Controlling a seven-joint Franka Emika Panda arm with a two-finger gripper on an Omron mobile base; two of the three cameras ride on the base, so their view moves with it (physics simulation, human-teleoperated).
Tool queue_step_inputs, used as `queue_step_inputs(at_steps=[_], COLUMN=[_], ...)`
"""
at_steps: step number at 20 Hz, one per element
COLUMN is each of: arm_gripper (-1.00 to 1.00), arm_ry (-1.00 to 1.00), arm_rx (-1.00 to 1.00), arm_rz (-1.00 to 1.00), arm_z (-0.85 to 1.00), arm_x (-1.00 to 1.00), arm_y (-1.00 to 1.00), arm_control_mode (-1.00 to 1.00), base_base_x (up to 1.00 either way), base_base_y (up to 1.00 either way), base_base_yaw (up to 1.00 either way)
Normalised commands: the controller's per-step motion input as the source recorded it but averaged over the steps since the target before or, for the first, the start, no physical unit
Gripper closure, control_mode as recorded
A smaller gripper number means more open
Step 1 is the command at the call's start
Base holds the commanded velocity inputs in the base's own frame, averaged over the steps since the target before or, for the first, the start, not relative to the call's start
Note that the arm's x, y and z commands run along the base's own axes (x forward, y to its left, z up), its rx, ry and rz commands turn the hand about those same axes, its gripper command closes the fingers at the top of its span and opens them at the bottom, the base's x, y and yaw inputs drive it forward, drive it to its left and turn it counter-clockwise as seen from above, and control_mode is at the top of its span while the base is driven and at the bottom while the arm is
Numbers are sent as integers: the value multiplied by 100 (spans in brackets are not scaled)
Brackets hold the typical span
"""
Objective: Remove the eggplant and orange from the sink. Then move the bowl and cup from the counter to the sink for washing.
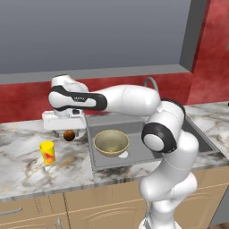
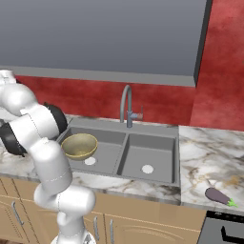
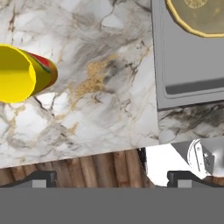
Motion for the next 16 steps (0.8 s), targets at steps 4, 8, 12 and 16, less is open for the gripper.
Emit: queue_step_inputs(at_steps=[4,8,12,16], arm_gripper=[-100,-100,-100,-100], arm_ry=[0,0,0,-6], arm_rx=[0,0,0,0], arm_rz=[-7,-10,-11,-6], arm_z=[-6,-10,-11,-10], arm_x=[4,0,1,0], arm_y=[2,5,8,11], arm_control_mode=[-100,-100,-100,-100], base_base_x=[0,0,0,0], base_base_y=[0,0,0,0], base_base_yaw=[0,0,0,0])
